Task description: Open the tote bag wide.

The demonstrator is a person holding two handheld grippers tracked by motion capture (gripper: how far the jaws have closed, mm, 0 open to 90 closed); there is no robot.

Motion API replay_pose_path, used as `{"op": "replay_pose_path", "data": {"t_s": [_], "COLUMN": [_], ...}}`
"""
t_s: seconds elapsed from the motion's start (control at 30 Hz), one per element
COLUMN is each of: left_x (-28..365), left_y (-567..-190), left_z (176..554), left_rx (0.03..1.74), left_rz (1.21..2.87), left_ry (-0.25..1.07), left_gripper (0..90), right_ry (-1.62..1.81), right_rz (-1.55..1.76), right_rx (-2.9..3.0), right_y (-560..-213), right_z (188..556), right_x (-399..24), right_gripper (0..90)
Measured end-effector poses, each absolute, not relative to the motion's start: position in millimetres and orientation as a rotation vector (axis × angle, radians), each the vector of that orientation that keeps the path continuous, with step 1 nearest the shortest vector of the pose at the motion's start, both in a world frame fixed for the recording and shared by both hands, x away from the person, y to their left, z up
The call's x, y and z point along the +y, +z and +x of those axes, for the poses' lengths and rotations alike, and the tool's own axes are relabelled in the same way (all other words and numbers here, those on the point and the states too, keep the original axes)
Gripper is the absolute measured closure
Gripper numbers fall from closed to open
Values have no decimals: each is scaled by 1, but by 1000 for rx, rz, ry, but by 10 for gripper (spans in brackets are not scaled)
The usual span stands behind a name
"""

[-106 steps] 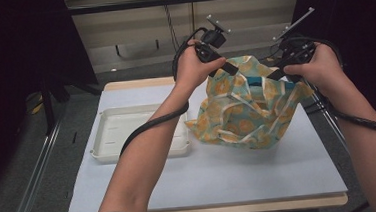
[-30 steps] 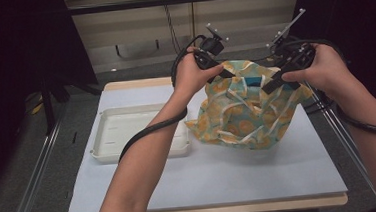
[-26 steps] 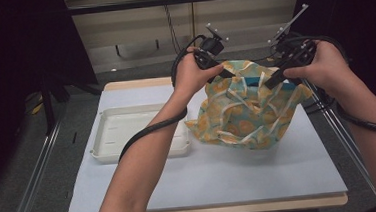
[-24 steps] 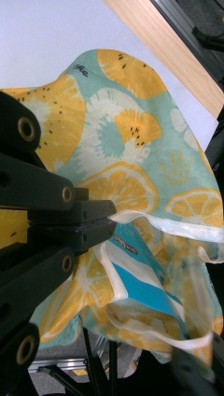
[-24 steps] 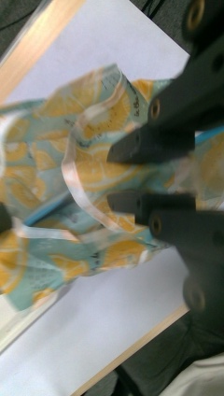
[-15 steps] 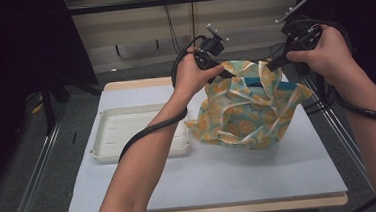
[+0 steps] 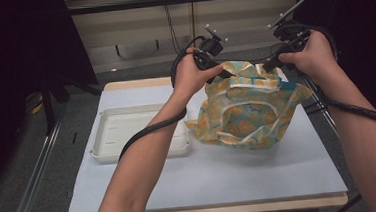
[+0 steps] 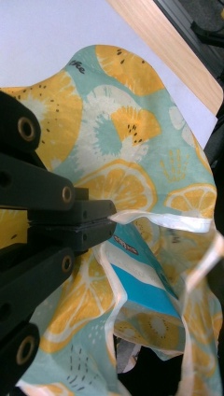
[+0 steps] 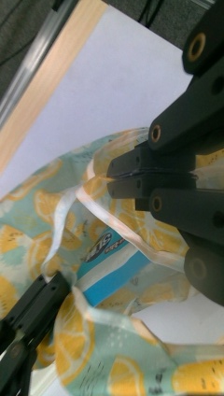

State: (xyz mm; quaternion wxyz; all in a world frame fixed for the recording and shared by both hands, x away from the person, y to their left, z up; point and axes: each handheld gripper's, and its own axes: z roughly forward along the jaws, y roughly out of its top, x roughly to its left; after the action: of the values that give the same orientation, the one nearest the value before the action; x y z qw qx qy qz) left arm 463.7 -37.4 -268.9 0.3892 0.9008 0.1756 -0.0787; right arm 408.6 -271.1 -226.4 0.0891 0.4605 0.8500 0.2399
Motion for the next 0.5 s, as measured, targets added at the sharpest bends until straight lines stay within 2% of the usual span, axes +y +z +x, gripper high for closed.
{"op": "replay_pose_path", "data": {"t_s": [0.2,0.5], "left_x": [-37,-37], "left_y": [-269,-270], "left_z": [463,463], "left_rx": [446,451], "left_rz": [2289,2286], "left_ry": [-202,-199], "left_gripper": [897,894], "right_ry": [678,694], "right_rz": [1394,1393], "right_rx": [2577,2561], "right_y": [-243,-236], "right_z": [411,405], "right_x": [-270,-273], "right_gripper": [872,721]}}
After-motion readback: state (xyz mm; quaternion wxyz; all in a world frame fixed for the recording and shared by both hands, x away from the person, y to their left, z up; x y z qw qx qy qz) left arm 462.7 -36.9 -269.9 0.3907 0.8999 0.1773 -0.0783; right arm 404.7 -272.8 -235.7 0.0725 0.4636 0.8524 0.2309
